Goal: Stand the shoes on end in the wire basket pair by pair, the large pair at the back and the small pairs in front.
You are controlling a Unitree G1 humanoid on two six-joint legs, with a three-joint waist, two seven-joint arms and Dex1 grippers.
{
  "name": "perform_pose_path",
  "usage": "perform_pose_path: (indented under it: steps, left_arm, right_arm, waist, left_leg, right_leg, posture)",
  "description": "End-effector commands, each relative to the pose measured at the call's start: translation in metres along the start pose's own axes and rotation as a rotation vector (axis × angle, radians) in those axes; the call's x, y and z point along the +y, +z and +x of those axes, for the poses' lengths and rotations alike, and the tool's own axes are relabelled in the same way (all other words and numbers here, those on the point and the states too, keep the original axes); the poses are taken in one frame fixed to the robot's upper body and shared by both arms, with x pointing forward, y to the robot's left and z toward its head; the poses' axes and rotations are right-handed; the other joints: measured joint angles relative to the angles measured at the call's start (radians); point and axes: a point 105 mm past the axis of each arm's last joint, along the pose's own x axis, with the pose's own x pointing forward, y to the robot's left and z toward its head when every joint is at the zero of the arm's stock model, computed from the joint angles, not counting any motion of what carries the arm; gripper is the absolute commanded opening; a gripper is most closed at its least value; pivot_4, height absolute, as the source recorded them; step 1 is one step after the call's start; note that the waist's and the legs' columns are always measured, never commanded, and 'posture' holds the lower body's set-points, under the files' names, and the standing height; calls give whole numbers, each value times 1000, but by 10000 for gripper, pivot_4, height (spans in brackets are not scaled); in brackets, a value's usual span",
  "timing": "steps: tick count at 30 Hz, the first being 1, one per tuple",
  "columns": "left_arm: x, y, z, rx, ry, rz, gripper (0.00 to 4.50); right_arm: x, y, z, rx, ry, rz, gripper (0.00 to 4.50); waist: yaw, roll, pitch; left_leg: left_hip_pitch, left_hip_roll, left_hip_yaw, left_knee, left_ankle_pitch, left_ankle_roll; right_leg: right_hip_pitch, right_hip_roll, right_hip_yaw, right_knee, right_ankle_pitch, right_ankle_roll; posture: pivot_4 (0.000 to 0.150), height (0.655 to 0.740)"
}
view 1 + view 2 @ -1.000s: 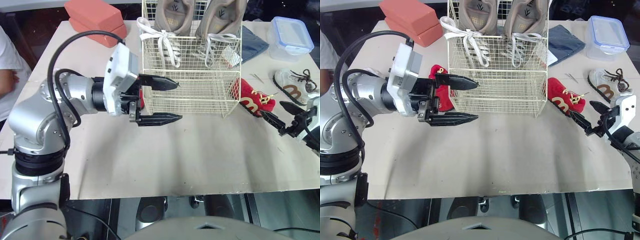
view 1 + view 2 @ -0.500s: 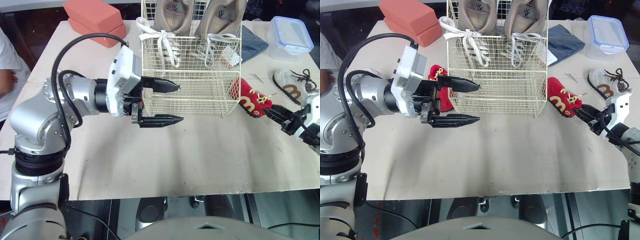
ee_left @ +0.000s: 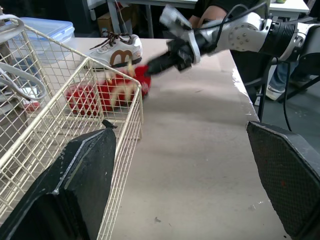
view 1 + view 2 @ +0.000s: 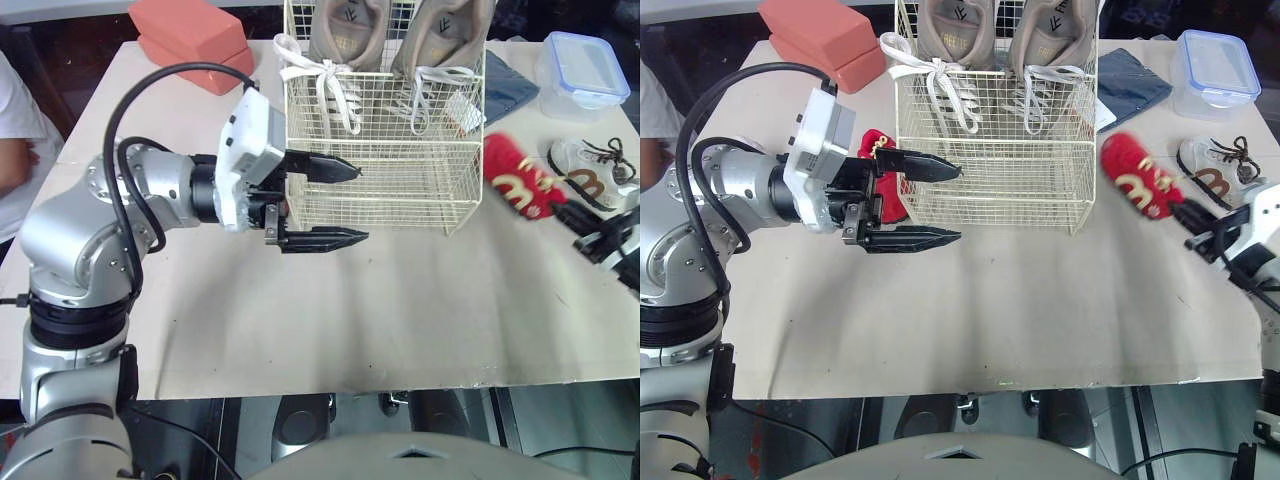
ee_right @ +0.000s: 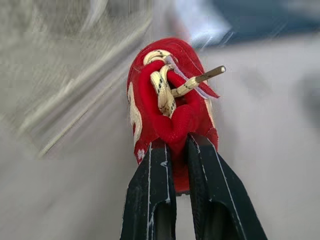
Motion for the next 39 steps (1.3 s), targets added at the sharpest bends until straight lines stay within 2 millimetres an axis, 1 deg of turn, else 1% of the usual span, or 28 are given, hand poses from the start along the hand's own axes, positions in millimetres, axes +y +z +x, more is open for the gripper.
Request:
perform_pose_path:
  steps: [1, 3, 5, 8, 10, 12, 17, 19, 22, 23, 25, 28, 33, 39]
  left_arm:
    - [9, 11, -14, -3, 46, 58, 45000]
    - [14, 12, -22, 9, 63, 61, 45000]
    - [18, 12, -29, 12, 70, 60, 45000]
    - [27, 12, -38, 5, 87, 44, 45000]
    - [32, 11, -44, 10, 93, 45, 45000]
    - [35, 15, -49, -8, 93, 46, 45000]
    - [41, 23, -57, -14, 67, 94, 45000]
    - [43, 25, -56, -11, 51, 115, 45000]
    - [45, 29, -53, -20, 24, 140, 45000]
    - [44, 30, -52, -25, 14, 143, 45000]
    - [43, 30, -50, -25, -3, 144, 45000]
    - [42, 28, -48, -23, -19, 145, 45000]
    - [34, 28, -38, -43, -89, 121, 45000]
    - [33, 24, -27, -22, -158, 115, 45000]
  right_arm:
    - [6, 67, -8, -267, 15, -215, 272]
    - [13, 85, -12, -345, 39, -301, 272]
    - [24, 97, -14, -398, 75, -407, 272]
    - [50, 110, -10, -450, 179, -597, 272]
    - [75, 118, -8, -494, 298, -770, 272]
    - [93, 118, -7, -511, 406, -885, 272]
    - [123, 104, -4, -538, 628, -1055, 272]
    - [129, 100, -2, -568, 678, -1123, 272]
    - [132, 109, 1, -651, 675, -1155, 272]
    - [132, 111, 1, -662, 673, -1162, 272]
    - [125, 113, 3, -660, 631, -1142, 272]
    - [123, 105, 0, -637, 657, -1203, 272]
    - [146, 103, -2, -692, 738, -1280, 272]
    - [164, 109, -3, -810, 791, -1374, 272]
  waist:
    - [-1, 0, 0]
    - [-2, 0, 0]
    - [-1, 0, 0]
    - [-1, 1, 0]
    - [-2, 1, 0]
    - [-3, 1, 1]
    - [-6, 1, 1]
    - [-9, 1, 1]
    - [-10, 1, 1]
    - [-8, 1, 1]
    - [-1, 1, 1]
    - [3, 1, 1]
    - [-2, 1, 1]
    - [-2, 1, 1]
  left_leg:
    - [0, 0, 0, 0, 0, 0]
    - [0, 0, 0, -1, 0, 0]
    - [1, 0, 0, -2, 0, -1]
    - [1, 0, 0, -1, 0, -1]
    - [1, 0, 1, -1, 0, -1]
    - [1, 0, 1, -1, 0, -1]
    - [1, 0, 2, -1, 0, -1]
    - [1, 0, 3, -1, 0, -1]
    - [1, 0, 3, -1, 0, -1]
    - [1, 0, 3, -1, 0, -1]
    - [1, 0, 3, 0, 0, -1]
    - [0, 0, 2, 0, 0, -1]
    - [0, 0, 2, 1, 0, 0]
    - [1, 0, 2, 1, 0, -1]
  right_leg:
    - [0, 0, 0, 0, 0, 0]
    - [0, 1, 0, 0, 0, 0]
    - [-1, 1, 0, 0, 0, 0]
    - [0, 1, 0, 0, 0, 0]
    - [0, 0, 0, 0, 0, 0]
    - [-1, 1, 0, 0, 0, 0]
    - [-1, 1, 0, 0, 0, 0]
    - [-1, 1, -1, 0, 0, 0]
    - [-1, 1, -2, 0, 0, 0]
    - [-1, 1, -2, 0, 0, 0]
    - [-1, 1, -2, 0, 0, 0]
    - [-1, 0, -2, 0, 0, -1]
    - [-1, 0, -3, 0, 0, 0]
    - [-1, 0, -2, 1, 0, 0]
  posture:
    - [1500, 6860]
    - [1500, 6860]
    - [1500, 6860]
    - [1500, 6860]
    - [1500, 6860]
    - [1500, 6860]
    - [1500, 6860]
    - [1500, 6860]
    - [1500, 6860]
    - [1500, 6860]
    - [1500, 6860]
    - [1500, 6860]
    - [1500, 6860]
    - [1500, 6860]
